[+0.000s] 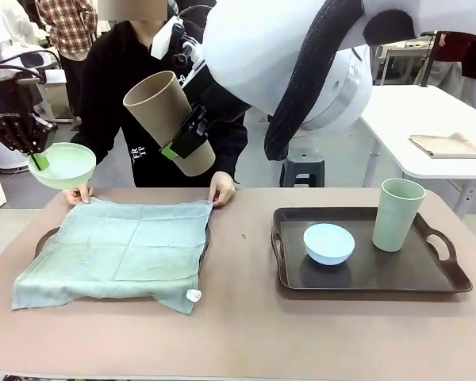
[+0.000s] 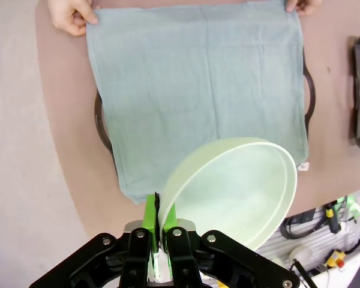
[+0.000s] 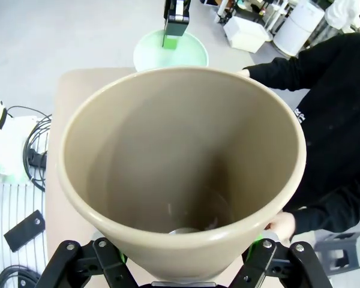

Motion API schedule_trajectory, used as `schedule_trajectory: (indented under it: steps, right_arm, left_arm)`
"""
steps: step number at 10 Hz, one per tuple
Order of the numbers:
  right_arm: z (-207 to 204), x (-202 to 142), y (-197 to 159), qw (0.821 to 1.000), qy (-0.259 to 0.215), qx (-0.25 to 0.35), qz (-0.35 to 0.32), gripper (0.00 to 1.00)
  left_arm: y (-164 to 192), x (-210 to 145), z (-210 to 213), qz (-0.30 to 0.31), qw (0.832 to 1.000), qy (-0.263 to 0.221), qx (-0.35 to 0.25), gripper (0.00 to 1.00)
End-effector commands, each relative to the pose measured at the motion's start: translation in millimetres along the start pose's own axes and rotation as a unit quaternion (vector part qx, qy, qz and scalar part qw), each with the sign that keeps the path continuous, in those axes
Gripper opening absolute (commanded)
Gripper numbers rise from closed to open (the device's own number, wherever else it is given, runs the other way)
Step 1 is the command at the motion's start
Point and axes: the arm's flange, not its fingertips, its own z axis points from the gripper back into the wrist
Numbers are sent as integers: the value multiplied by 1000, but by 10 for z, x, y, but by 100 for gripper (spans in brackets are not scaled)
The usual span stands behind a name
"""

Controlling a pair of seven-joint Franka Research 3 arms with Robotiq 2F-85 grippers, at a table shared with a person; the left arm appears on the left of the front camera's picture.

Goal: Set up a tray with a mat and arrange the tableware.
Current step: Place the Picnic Bowl and Reusable plastic cup back onto the Handle tray in front of the human's position.

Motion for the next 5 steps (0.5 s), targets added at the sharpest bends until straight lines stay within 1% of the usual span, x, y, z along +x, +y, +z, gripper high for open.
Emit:
schedule_trajectory:
  steps: [1,5]
  right_arm:
    - [7,34,-27,1000,7,0,-6,83]
    - [7,34,-27,1000,7,0,-6,83]
  left_arm:
    - [8,-3,3,0,1000,-4,-1,4]
    - [8,-3,3,0,1000,-4,-1,4]
